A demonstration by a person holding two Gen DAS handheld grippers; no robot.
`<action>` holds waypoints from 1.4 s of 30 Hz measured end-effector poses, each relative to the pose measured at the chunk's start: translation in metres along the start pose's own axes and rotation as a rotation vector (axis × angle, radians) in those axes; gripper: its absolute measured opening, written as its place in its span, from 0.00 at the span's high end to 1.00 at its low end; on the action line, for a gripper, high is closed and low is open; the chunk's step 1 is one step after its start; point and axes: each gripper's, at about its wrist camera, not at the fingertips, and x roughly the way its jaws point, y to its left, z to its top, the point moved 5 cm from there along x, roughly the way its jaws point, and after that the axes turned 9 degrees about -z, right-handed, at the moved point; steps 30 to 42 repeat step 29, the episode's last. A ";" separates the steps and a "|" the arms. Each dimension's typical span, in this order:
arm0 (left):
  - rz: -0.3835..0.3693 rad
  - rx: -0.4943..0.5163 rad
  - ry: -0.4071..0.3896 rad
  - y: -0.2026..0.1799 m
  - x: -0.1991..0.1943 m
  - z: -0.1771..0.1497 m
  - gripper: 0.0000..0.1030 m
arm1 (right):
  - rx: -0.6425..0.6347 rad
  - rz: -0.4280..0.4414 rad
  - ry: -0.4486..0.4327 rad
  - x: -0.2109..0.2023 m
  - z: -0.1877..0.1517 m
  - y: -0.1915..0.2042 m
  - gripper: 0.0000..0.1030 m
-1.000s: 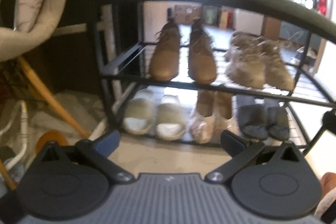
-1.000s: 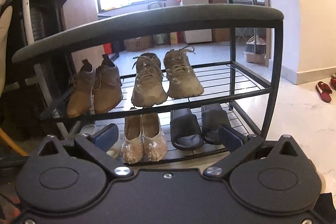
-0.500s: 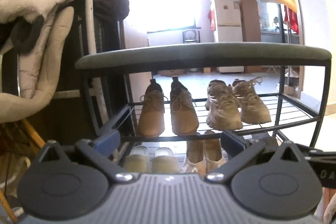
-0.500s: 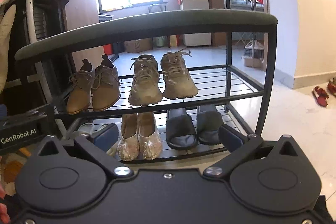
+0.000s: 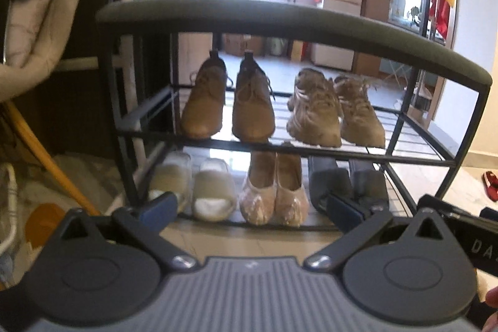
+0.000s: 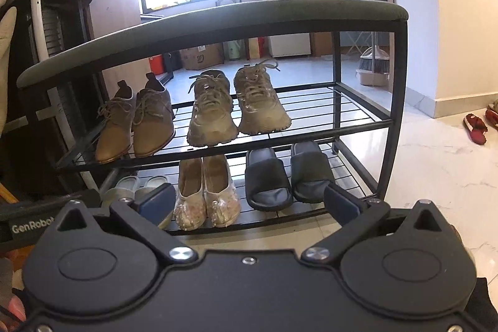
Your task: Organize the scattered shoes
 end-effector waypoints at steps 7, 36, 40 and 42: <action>0.029 0.069 -0.025 -0.005 -0.005 0.000 0.01 | 0.016 -0.019 0.015 0.004 -0.001 -0.005 0.00; 0.016 0.079 0.020 -0.008 0.001 -0.006 0.01 | 0.052 -0.022 0.041 0.006 -0.002 -0.010 0.00; 0.016 0.079 0.020 -0.008 0.001 -0.006 0.01 | 0.052 -0.022 0.041 0.006 -0.002 -0.010 0.00; 0.016 0.079 0.020 -0.008 0.001 -0.006 0.01 | 0.052 -0.022 0.041 0.006 -0.002 -0.010 0.00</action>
